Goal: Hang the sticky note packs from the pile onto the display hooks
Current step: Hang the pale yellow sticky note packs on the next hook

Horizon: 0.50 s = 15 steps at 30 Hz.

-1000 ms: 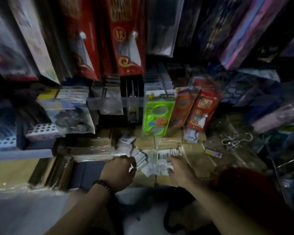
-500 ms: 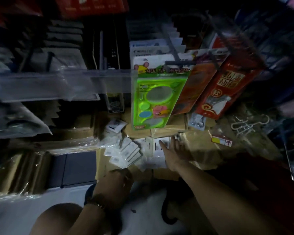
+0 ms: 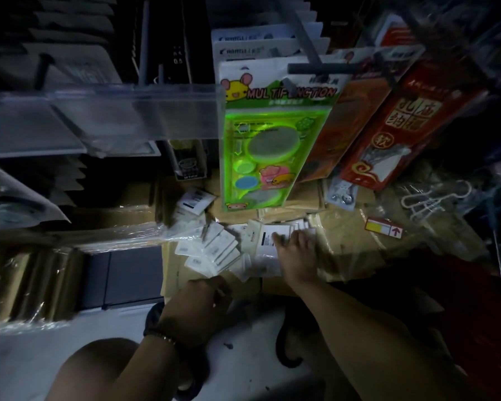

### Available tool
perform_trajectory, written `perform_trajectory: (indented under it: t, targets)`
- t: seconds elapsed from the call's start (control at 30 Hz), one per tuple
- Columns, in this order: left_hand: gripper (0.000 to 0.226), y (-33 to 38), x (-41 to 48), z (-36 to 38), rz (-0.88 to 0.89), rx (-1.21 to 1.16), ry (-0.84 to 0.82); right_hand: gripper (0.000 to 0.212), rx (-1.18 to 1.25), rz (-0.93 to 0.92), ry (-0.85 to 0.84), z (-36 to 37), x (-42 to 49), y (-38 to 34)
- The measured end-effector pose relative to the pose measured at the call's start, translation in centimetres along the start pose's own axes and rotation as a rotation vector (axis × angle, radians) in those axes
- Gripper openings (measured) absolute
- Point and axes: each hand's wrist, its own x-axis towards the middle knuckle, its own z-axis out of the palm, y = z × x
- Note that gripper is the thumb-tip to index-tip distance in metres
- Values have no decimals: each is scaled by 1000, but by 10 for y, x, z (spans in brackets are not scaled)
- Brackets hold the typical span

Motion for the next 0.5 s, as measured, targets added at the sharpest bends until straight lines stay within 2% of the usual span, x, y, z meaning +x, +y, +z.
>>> perform_trajectory:
  t: [0.17, 0.27, 0.37, 0.5]
  targets:
    - [9, -1, 0, -2, 9, -30, 24, 58, 104, -53, -83, -14, -1, 11]
    - [9, -1, 1, -3, 11, -42, 35, 68, 200, -2, -159, -20, 5, 16]
    - [10, -1, 0, -3, 6, -63, 52, 58, 296, -2, -124, -33, 6, 18]
    - [11, -2, 0, -2, -27, -172, 112, 34, 605, -179, -162, -77, -9, 19]
